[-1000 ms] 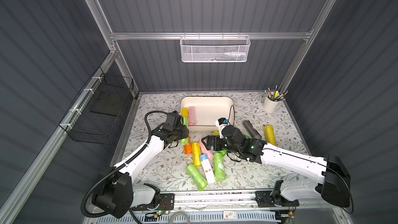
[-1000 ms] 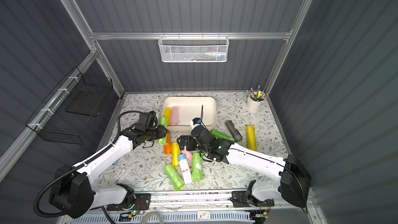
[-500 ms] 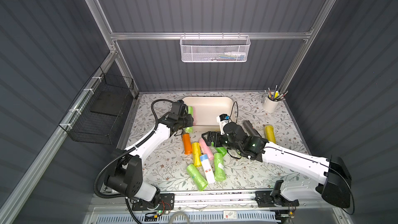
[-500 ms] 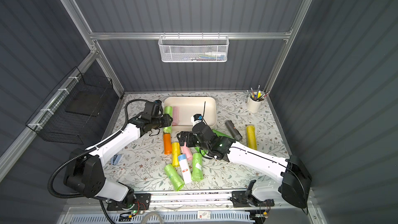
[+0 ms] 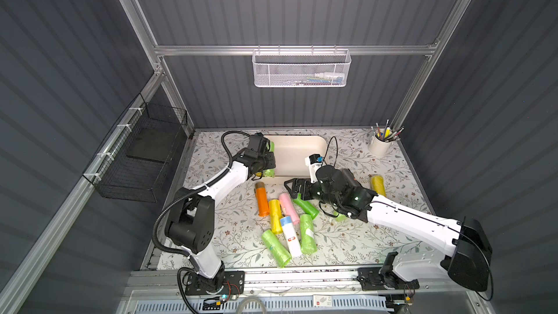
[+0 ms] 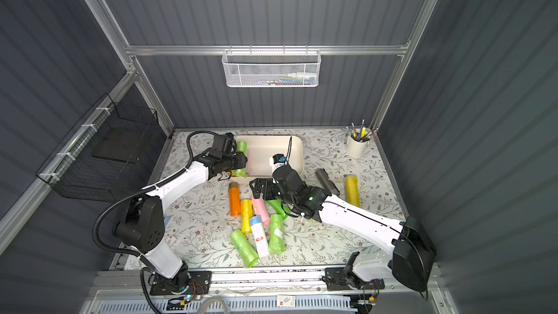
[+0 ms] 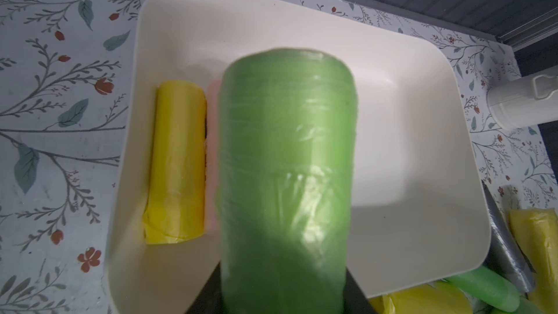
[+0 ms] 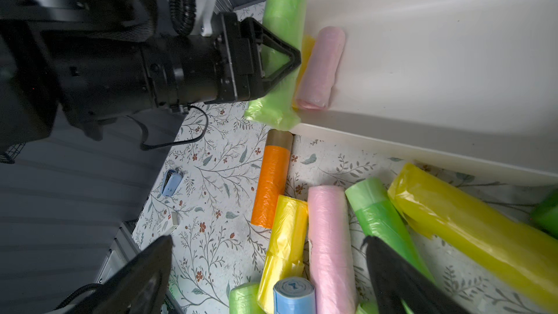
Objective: Put the roll of trash bags into the storage box
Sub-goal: Pick up the roll of trash bags from the center of the board, then place the roll of trash bags in the storage box.
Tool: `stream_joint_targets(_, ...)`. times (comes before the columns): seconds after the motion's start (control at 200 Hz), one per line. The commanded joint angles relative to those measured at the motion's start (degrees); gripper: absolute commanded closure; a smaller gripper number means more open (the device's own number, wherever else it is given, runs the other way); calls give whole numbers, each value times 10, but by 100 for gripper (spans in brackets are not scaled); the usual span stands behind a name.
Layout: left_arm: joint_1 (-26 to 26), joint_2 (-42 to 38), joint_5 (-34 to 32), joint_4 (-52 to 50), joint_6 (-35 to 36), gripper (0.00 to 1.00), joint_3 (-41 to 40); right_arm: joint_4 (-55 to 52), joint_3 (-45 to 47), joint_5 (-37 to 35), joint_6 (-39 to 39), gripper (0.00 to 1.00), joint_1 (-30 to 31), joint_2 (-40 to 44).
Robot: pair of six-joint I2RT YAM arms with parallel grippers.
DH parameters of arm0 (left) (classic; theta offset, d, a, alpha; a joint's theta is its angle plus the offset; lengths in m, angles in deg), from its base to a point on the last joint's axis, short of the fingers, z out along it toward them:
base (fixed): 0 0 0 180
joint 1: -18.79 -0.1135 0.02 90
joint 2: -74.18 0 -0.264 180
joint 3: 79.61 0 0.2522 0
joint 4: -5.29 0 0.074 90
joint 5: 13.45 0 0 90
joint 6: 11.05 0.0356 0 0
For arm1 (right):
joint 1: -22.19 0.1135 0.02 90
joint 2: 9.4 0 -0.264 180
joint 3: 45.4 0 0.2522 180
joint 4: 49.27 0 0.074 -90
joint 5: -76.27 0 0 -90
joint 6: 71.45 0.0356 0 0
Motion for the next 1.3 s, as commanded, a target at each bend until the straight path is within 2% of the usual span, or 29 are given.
stream_joint_targets(0.0, -1, 22, 9, 28, 0, 59, 40, 10, 0, 9, -19, 1, -5, 4)
stream_joint_targets(0.275, -1, 72, 8, 20, 5, 60, 103, 21, 32, 7, -14, 1, -18, 31)
stream_joint_targets(0.46, -1, 105, 6, 29, 7, 60, 128, 25, 34, 38, -3, 1, -36, 25)
stream_joint_targets(0.655, 0, 157, 3, 21, 23, 61, 172, 14, 40, 28, -5, 1, -38, 36)
stream_joint_targets(1.296, 25, 213, -74, -12, 64, 60, 217, 8, 56, 34, 4, 1, -61, 43)
